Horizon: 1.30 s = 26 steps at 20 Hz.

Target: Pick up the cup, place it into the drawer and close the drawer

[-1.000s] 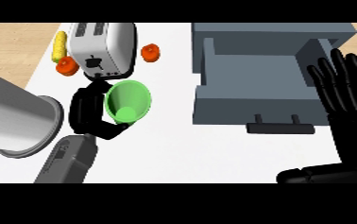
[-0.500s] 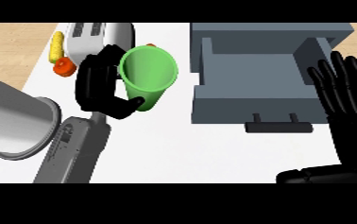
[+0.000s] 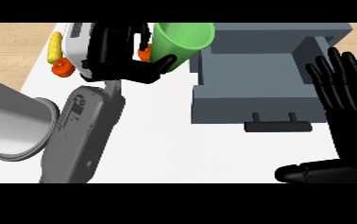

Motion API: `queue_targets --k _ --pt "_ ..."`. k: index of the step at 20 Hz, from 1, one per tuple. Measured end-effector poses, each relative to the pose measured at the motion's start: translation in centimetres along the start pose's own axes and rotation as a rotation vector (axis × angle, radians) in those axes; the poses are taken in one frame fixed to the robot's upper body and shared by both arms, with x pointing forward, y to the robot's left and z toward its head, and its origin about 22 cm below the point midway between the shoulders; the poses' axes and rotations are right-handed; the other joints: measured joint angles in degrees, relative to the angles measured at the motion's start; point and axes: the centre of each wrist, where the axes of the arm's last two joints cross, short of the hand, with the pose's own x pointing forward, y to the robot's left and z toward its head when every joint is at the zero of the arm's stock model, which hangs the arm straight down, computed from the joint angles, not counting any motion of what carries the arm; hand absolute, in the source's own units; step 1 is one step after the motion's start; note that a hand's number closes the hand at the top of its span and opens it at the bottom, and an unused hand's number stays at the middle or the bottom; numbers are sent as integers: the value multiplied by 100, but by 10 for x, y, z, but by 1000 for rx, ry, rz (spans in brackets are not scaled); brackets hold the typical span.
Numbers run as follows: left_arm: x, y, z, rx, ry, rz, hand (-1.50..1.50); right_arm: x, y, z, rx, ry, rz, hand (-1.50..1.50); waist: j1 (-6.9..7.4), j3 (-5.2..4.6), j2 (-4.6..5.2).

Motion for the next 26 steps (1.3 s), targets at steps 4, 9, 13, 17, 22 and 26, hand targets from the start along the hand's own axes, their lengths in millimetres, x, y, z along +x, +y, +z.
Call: queue_targets --k 4,9,13,17,22,26 --pt "2 -19 -22 -15 14 -24 150 -3 3 0 -8 0 -10 -150 -13 0 5" --pt "-2 -41 -43 -39 42 -56 150 -4 -2 -4 -11 -2 -1 -150 -31 -1 10" --pt "-7 -57 -57 -43 74 -84 150 -1 -10 -5 -10 -6 -2 -150 -53 0 15" --pt "-16 -71 -66 -36 99 -102 150 -3 -4 -5 -4 -3 -1 -150 -86 0 22" --pt "-24 -83 -79 -31 137 -122 150 -3 -1 -6 -2 -4 4 -150 -125 0 32" --pt "-39 -86 -77 -29 175 -146 150 -5 -2 -7 2 -3 4 -150 -165 1 42"
